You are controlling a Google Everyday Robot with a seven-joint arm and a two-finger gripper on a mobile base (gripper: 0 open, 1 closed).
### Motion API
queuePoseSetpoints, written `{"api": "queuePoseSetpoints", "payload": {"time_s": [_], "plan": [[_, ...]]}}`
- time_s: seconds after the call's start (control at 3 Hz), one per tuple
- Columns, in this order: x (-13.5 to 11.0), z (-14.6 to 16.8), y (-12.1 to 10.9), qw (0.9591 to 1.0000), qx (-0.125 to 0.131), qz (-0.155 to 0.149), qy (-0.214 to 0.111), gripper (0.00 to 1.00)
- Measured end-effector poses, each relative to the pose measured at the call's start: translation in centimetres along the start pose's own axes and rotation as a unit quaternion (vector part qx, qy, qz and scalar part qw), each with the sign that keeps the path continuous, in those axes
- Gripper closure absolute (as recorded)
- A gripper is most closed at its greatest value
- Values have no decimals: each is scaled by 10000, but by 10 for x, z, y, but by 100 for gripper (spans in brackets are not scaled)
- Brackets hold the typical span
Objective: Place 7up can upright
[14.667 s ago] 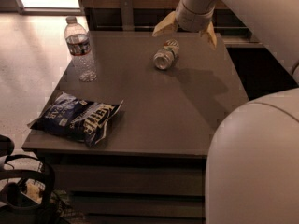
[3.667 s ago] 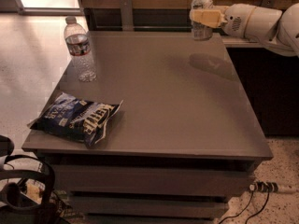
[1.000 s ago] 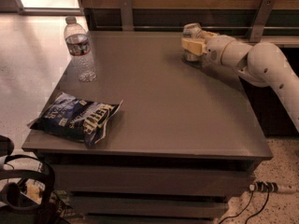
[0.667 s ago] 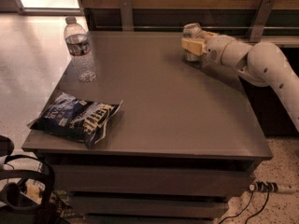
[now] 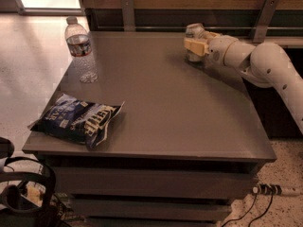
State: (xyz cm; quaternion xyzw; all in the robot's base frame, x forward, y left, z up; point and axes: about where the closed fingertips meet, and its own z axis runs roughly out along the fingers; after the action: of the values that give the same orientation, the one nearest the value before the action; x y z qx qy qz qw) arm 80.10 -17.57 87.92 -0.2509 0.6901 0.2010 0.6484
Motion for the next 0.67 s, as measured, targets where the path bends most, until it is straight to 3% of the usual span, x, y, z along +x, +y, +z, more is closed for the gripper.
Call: {"api": "queuePoseSetpoints", "payload": {"time_s": [0.33, 0.67], "plan": [[0, 0, 0, 10000, -1, 0, 0, 12], [0, 2, 2, 10000, -16, 2, 0, 0]]}}
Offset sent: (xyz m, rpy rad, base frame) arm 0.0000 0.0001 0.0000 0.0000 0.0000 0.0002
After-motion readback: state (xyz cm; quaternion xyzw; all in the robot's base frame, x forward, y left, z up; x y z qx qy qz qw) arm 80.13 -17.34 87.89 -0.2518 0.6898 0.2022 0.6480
